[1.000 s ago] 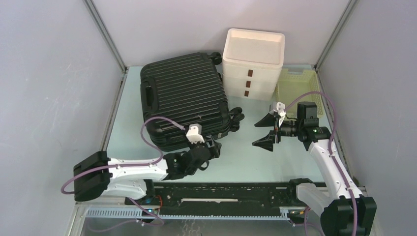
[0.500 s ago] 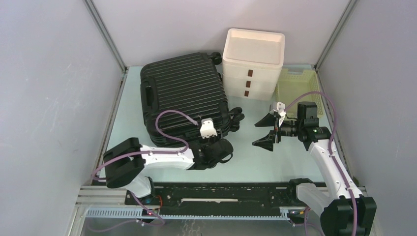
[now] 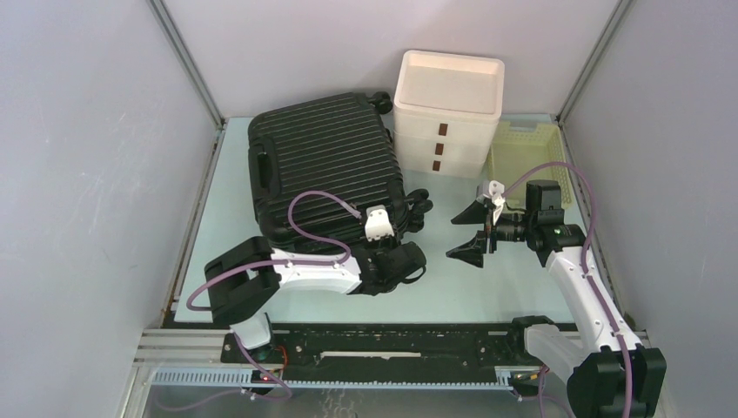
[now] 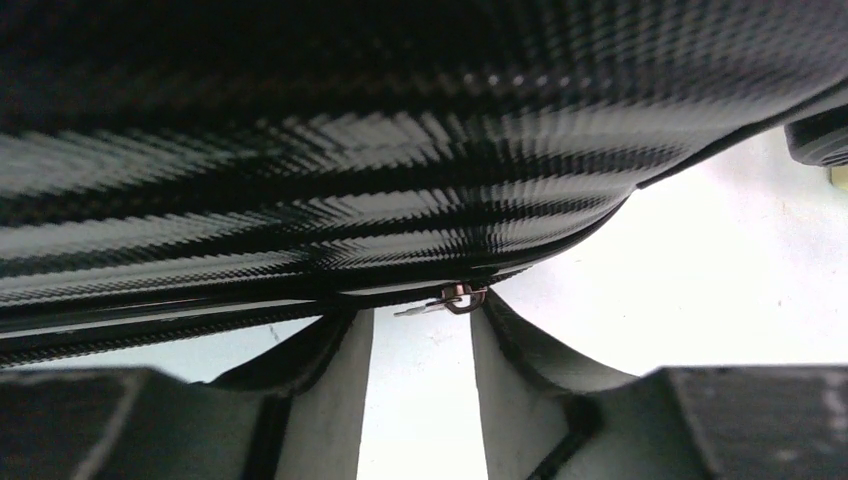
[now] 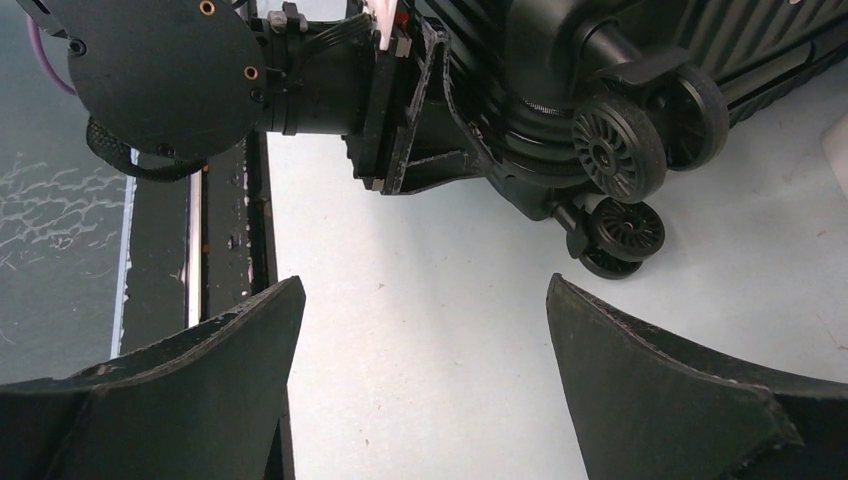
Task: Open, take out, and arrange the luggage
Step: Grab the zipper of the luggage, then unzip the zipper of the luggage.
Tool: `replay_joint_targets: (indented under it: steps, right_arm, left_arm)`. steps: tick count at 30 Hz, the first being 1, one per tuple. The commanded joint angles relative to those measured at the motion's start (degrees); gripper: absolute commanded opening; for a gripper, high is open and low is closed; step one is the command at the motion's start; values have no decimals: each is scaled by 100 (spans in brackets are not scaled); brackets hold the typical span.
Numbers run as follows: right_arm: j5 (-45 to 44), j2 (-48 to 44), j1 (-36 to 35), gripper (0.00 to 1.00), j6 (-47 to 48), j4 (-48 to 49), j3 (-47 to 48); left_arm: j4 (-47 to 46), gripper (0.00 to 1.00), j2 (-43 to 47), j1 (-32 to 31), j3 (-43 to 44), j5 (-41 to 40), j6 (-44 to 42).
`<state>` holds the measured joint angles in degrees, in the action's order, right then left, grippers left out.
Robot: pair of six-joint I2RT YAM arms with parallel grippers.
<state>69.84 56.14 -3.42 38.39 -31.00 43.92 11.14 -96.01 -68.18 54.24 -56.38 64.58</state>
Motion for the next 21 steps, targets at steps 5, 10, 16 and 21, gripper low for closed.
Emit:
replay_joint_targets:
  steps: [5, 10, 16, 21]
  right_arm:
    - [-21, 53, -36, 100, 168, 18, 16]
    - [-32, 59, -45, 100, 193, -2, 12]
    - [-58, 53, -36, 100, 213, 2, 17]
    - [-50, 36, -19, 100, 217, -9, 11]
  left_arm:
    - [-48, 31, 132, 144, 284, -471, -20]
    - [-135, 19, 317, 97, 189, -462, -159]
    - [-126, 12, 366, 18, 112, -529, -235]
    - [-22, 9, 498, -57, -21, -633, -252]
